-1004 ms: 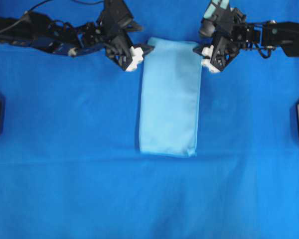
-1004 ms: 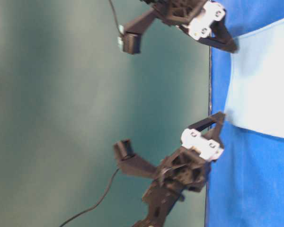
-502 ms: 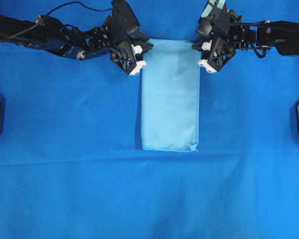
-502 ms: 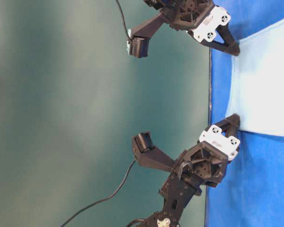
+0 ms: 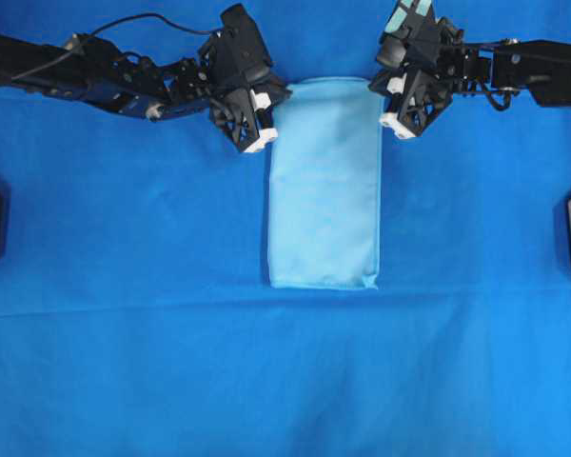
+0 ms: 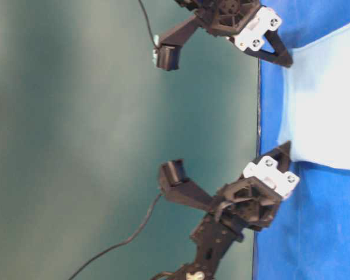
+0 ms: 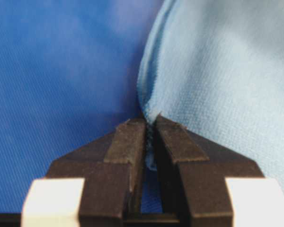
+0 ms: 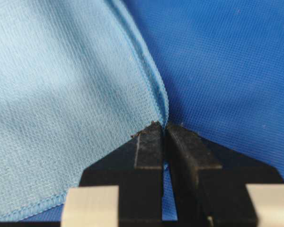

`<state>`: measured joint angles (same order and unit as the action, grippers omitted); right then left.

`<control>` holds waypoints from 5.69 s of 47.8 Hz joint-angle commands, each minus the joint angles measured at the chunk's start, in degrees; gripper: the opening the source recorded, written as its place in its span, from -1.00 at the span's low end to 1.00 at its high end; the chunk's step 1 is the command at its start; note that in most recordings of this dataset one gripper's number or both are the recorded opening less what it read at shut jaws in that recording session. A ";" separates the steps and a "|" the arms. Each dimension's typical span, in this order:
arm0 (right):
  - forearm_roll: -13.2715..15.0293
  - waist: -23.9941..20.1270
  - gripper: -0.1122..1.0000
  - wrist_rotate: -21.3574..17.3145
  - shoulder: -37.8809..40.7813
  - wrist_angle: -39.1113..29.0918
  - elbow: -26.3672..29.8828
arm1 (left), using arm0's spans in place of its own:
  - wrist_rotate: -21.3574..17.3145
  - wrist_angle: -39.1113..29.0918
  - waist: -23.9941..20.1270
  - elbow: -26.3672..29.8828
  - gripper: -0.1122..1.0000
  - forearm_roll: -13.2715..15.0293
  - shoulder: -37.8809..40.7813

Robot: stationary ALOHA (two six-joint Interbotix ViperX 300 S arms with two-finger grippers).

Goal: Fold the light blue towel.

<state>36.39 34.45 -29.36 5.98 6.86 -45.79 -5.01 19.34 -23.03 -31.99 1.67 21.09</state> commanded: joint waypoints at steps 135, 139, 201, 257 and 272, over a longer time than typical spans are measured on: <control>-1.49 -41.04 0.26 -21.36 -29.09 -31.11 -3.96 | -2.64 -21.88 27.95 -9.49 0.56 0.00 -27.86; 0.62 -41.04 0.26 -21.27 -33.57 -33.40 -5.01 | -2.64 -22.76 27.95 -10.55 0.55 0.00 -31.73; 7.38 -35.51 0.26 -22.32 -69.96 -26.10 -27.77 | 0.70 -19.25 20.83 -45.97 0.50 0.09 -88.77; 7.47 -35.51 0.26 -22.32 -69.43 -26.10 -27.95 | 0.79 -19.25 20.83 -46.05 0.50 0.09 -88.59; 7.47 -35.51 0.26 -22.24 -69.43 -26.10 -28.04 | 0.70 -19.25 20.83 -46.05 0.50 0.09 -88.68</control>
<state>43.77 -1.14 -51.59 -64.25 -19.69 -74.36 -4.31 -0.26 -2.02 -78.66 1.67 -68.29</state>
